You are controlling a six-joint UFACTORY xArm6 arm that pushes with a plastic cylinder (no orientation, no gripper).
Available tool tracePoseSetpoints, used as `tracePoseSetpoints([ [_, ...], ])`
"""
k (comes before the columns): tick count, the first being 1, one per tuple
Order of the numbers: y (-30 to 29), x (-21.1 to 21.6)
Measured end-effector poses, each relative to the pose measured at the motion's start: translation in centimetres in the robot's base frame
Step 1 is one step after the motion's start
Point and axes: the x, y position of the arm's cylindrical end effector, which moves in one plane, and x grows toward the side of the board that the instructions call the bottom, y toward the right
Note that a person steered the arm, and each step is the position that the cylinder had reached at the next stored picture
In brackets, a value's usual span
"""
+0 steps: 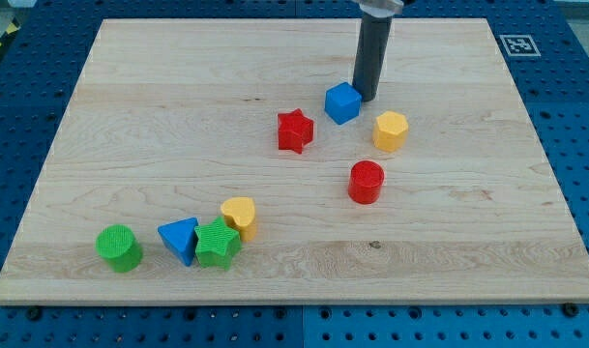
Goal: Point your arm towards center left
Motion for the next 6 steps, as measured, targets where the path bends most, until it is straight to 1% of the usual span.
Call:
tracePoseSetpoints([
  [1,-3.7,-3.6],
  [2,-13.2,-4.0],
  [3,-23.8,-2.2],
  [4,-33.6,1.4],
  [5,-39.0,4.3],
  [6,-39.1,12.0],
])
